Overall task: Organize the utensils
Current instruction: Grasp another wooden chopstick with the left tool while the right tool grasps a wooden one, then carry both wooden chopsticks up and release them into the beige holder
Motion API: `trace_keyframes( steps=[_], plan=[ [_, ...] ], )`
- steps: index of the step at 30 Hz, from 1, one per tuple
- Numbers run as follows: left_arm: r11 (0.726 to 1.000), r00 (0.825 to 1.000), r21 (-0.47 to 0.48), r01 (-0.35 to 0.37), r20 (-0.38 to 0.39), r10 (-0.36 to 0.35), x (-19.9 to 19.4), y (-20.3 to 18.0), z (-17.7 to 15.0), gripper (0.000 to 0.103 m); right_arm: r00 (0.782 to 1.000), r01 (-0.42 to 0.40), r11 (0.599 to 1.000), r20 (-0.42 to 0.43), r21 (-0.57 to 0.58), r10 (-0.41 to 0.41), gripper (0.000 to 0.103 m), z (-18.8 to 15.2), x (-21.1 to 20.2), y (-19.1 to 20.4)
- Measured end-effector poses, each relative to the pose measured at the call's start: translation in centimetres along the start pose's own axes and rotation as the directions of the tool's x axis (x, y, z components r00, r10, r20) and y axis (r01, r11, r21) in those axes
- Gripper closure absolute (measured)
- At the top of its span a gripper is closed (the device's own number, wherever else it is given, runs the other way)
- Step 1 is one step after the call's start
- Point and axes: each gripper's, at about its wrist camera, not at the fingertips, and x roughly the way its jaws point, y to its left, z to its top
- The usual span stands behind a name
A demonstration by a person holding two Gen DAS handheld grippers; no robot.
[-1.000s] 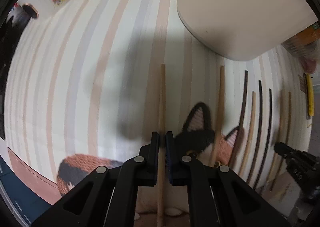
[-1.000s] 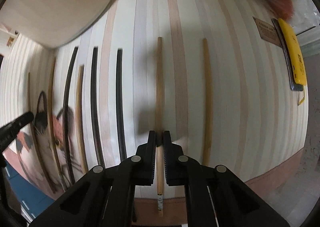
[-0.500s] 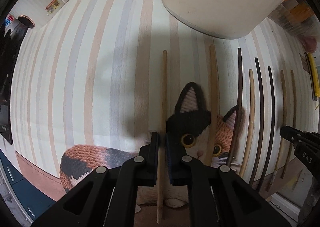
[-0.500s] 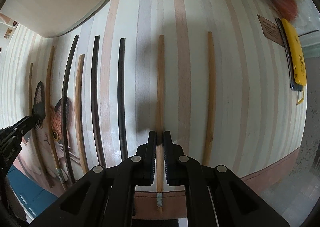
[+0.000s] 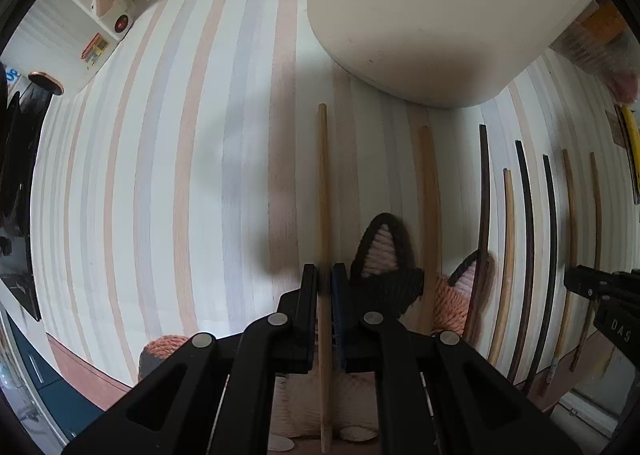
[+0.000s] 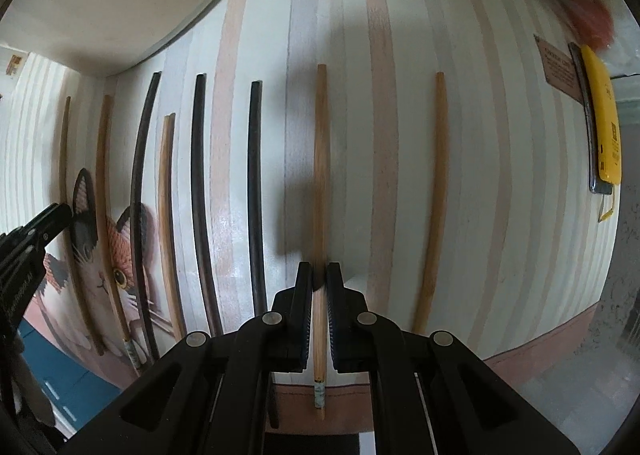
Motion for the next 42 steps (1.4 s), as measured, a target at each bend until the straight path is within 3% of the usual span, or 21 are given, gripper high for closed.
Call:
trace_keyframes(
  steps=[5,9,13,22,32,42],
  plan=[
    [1.000,1.000,0.016,-0.016,-0.009,0.016,0.0,-0.1,0.4,0.098,1.000,0.003,1.000,-0.029,0.000,-0.003,0.095,2.4,0.5,-0.4],
    [1.000,1.000,-0.011,-0.022,0.015,0.022,-0.1,-0.1,0.8,0.098,1.000,0.005,1.000,0.014,0.012,-0.005,0.095,2.8,0.2,-0.6],
    [0.998,0.998,-0.026,-0.052,0.044,0.053,-0.6,-0.2,-0.2,0.098,0.997,0.008,0.999,0.074,0.036,-0.010,0.096,0.0,-0.8,-1.5],
    [0.996,0.985,-0.085,-0.024,0.168,0.038,-5.1,0.9,-1.8,0.098,0.977,-0.046,0.997,0.209,0.055,0.033,0.096,-2.7,-5.2,-2.7],
    [0.989,0.955,-0.148,-0.001,0.293,0.044,-11.2,3.5,-2.7,0.098,0.920,-0.119,0.993,0.378,0.026,0.100,0.096,-5.4,-10.8,-2.8],
    [0.978,0.917,-0.207,0.028,0.396,0.057,-15.6,5.4,-2.5,0.099,0.857,-0.171,0.985,0.492,-0.010,0.154,0.096,-4.4,-14.1,-2.2]
  ],
)
